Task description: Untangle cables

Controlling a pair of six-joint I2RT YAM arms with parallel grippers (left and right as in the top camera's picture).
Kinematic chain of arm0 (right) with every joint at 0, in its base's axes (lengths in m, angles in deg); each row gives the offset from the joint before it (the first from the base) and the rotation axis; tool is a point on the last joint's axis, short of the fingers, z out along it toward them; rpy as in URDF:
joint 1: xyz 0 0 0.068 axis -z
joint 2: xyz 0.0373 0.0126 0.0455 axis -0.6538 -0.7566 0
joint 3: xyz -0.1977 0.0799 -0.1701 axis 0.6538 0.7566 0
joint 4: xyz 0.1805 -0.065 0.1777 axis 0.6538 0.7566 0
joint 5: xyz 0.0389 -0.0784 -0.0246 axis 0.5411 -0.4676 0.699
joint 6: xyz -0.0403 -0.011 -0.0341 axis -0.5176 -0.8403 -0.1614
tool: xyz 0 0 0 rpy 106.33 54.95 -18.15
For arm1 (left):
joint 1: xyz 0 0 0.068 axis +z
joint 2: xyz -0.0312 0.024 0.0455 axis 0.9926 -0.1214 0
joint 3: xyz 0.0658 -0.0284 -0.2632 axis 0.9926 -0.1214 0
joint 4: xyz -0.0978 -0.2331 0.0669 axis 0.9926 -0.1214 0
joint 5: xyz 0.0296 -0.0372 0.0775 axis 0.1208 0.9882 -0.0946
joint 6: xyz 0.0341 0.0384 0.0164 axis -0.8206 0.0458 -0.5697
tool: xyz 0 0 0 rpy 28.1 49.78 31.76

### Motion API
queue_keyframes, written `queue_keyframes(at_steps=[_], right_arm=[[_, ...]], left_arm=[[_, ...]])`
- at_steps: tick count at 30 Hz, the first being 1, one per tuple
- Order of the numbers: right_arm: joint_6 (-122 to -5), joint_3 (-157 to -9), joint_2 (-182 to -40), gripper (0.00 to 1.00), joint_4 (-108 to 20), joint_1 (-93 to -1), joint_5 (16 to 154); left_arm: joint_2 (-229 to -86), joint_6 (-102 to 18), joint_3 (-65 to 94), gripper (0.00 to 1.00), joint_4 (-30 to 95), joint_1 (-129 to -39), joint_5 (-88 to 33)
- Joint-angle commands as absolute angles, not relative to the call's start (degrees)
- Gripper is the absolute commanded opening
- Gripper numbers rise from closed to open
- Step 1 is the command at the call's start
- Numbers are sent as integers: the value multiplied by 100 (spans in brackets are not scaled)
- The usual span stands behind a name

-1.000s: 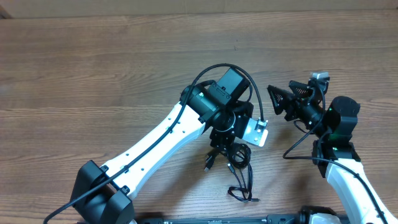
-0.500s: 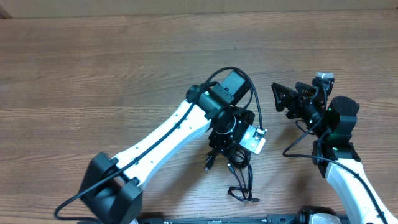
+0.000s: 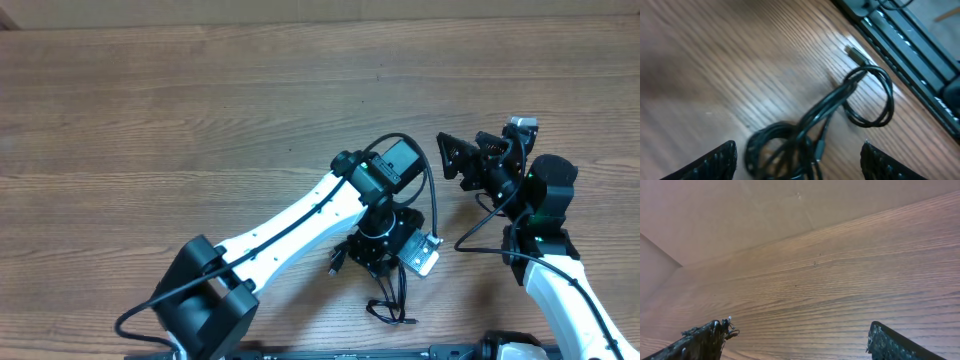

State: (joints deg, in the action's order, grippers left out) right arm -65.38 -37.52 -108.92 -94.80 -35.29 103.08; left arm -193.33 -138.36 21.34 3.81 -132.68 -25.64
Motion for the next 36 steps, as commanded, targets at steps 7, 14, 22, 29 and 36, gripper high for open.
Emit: queue_keyframes(at_steps=[7, 14, 22, 29, 36], right_arm=[[-6514, -3843, -10872, 90, -9497, -3544, 10247], [-6514, -3843, -10872, 91, -9497, -3544, 10249], [-6514, -3843, -10872, 91, -9497, -3544, 10249], [-6514, -3843, -10872, 91, -9495, -3544, 10249], [-6514, -3843, -10872, 91, -9493, -3544, 10249]], left_arm=[[-19663, -14142, 2110, 80, 241, -13272, -2256], [-20041, -14140, 2110, 71, 221, -13283, -2396], [-20137, -14142, 2110, 36, 226, -13281, -2444], [-20131, -14140, 2112, 4, 180, -13268, -2739], [-20046, -14052, 2116, 4, 7, -12938, -3001]])
